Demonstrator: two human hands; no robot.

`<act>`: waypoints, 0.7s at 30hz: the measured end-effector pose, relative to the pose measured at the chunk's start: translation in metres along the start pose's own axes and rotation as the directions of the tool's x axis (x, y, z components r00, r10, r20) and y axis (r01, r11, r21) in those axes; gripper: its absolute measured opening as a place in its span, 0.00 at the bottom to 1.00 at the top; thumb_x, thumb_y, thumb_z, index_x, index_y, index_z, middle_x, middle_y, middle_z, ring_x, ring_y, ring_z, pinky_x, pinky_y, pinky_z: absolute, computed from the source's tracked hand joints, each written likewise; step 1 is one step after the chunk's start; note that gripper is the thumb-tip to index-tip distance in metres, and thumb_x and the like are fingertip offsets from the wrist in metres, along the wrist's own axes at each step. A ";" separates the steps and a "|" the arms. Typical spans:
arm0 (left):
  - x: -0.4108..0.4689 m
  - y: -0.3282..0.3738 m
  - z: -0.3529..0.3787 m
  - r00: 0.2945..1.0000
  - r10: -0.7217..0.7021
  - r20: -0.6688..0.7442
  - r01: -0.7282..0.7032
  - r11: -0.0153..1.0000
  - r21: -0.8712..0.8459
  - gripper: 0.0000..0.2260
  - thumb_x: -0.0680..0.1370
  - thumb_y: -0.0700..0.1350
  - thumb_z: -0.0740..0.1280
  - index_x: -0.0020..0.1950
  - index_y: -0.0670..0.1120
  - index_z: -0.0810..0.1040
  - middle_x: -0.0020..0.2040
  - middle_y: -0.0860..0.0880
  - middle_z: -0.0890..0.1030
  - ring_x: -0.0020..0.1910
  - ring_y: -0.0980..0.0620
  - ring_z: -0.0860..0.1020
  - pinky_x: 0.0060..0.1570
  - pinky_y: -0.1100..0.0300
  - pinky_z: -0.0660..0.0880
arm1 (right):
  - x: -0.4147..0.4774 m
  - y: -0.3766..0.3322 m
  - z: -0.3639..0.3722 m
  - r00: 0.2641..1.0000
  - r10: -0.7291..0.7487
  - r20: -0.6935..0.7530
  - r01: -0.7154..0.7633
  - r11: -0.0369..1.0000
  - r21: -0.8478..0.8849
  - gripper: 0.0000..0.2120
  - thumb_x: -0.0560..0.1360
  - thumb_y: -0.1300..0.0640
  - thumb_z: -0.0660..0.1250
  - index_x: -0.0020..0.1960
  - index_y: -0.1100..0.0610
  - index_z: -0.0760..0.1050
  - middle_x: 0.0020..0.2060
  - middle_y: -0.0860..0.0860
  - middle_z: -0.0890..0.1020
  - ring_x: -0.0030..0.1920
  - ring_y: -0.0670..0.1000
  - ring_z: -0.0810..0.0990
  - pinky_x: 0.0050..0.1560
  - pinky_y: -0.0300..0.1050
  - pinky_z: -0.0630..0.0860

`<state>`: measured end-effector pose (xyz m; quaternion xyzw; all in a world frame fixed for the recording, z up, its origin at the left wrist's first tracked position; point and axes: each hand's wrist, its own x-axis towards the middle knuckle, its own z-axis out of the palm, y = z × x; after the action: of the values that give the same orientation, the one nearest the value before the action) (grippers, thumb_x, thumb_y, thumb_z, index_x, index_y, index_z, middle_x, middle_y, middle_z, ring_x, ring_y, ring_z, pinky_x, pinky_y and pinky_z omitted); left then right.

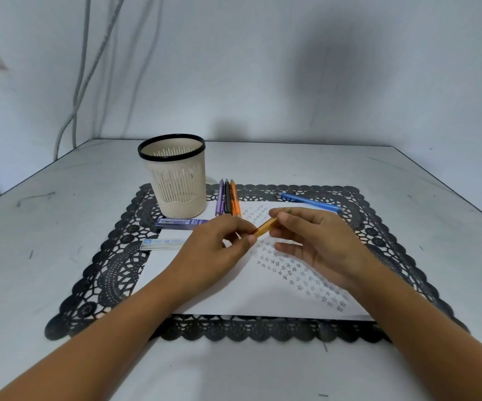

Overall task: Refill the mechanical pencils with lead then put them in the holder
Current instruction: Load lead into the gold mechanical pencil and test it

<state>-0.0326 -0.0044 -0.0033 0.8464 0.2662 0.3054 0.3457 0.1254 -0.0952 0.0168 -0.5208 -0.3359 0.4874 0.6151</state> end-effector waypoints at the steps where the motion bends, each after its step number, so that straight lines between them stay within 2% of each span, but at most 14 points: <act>1: 0.000 0.000 0.000 1.000 0.005 0.002 -0.005 1.000 0.000 0.04 0.75 0.45 0.67 0.47 0.53 0.79 0.44 0.54 0.80 0.42 0.61 0.75 0.39 0.74 0.67 | 0.000 0.000 0.000 1.000 0.010 0.014 -0.011 0.999 0.032 0.13 0.66 0.58 0.68 0.48 0.62 0.80 0.37 0.54 0.83 0.39 0.48 0.81 0.42 0.43 0.80; 4: -0.001 0.003 0.000 1.000 0.011 0.015 -0.011 1.000 -0.008 0.06 0.75 0.50 0.65 0.51 0.55 0.78 0.46 0.56 0.79 0.44 0.62 0.75 0.40 0.74 0.68 | 0.002 -0.002 -0.001 1.000 0.013 -0.003 -0.012 0.991 0.136 0.12 0.66 0.56 0.67 0.47 0.62 0.79 0.36 0.53 0.82 0.39 0.48 0.81 0.42 0.45 0.80; 7: -0.002 0.006 0.001 1.000 -0.006 0.029 0.006 1.000 -0.017 0.20 0.71 0.61 0.59 0.59 0.55 0.75 0.50 0.58 0.78 0.48 0.64 0.74 0.44 0.71 0.70 | 0.006 -0.005 -0.005 0.995 0.021 -0.094 0.010 0.947 0.322 0.08 0.74 0.54 0.63 0.42 0.58 0.77 0.35 0.54 0.81 0.39 0.51 0.81 0.42 0.49 0.80; 10: -0.004 0.007 0.002 0.998 0.026 0.058 -0.029 0.998 0.053 0.24 0.72 0.62 0.54 0.63 0.54 0.72 0.55 0.57 0.76 0.51 0.66 0.72 0.49 0.72 0.68 | 0.008 -0.010 -0.011 0.982 0.066 -0.179 0.035 0.859 0.511 0.13 0.78 0.49 0.58 0.39 0.55 0.73 0.33 0.56 0.81 0.37 0.53 0.83 0.42 0.54 0.81; 12: -0.005 0.006 0.003 0.995 0.054 0.089 -0.064 0.991 0.114 0.24 0.73 0.61 0.51 0.65 0.53 0.71 0.57 0.56 0.75 0.52 0.65 0.71 0.52 0.74 0.65 | 0.009 -0.012 -0.015 0.977 0.076 -0.197 0.062 0.791 0.609 0.14 0.79 0.47 0.57 0.39 0.53 0.71 0.29 0.55 0.78 0.32 0.51 0.81 0.40 0.55 0.81; 14: -0.007 0.004 0.004 0.990 0.066 0.125 -0.088 0.980 0.177 0.21 0.76 0.58 0.52 0.65 0.53 0.70 0.58 0.56 0.73 0.56 0.64 0.69 0.53 0.74 0.63 | 0.010 -0.014 -0.017 0.979 0.074 -0.191 0.073 0.748 0.660 0.15 0.79 0.45 0.55 0.40 0.52 0.70 0.27 0.51 0.72 0.27 0.47 0.74 0.35 0.45 0.79; 16: -0.009 0.002 0.006 0.979 0.079 0.189 -0.129 0.955 0.267 0.18 0.79 0.54 0.55 0.66 0.52 0.70 0.59 0.55 0.71 0.59 0.62 0.67 0.53 0.75 0.60 | 0.010 -0.014 -0.019 0.981 0.049 -0.187 0.087 0.754 0.651 0.16 0.78 0.42 0.53 0.40 0.51 0.70 0.27 0.49 0.66 0.26 0.46 0.66 0.31 0.38 0.68; 18: -0.010 0.000 0.008 0.965 0.090 0.246 -0.170 0.930 0.325 0.17 0.79 0.52 0.56 0.67 0.51 0.69 0.62 0.54 0.69 0.61 0.61 0.66 0.54 0.79 0.57 | 0.008 -0.014 -0.021 0.988 0.019 -0.156 0.088 0.753 0.652 0.21 0.77 0.39 0.50 0.37 0.54 0.69 0.26 0.49 0.63 0.25 0.46 0.62 0.29 0.37 0.63; 21: -0.009 -0.001 0.010 0.949 0.091 0.302 -0.207 0.902 0.380 0.19 0.79 0.53 0.56 0.69 0.52 0.66 0.70 0.53 0.64 0.68 0.59 0.61 0.61 0.75 0.52 | 0.006 -0.014 -0.023 0.995 -0.023 -0.101 0.087 0.715 0.693 0.26 0.74 0.36 0.50 0.31 0.56 0.66 0.25 0.49 0.62 0.24 0.47 0.61 0.28 0.37 0.63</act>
<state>-0.0323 -0.0142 -0.0128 0.9518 0.2070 0.1478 0.1713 0.1518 -0.0959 0.0249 -0.2613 -0.1166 0.5369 0.7936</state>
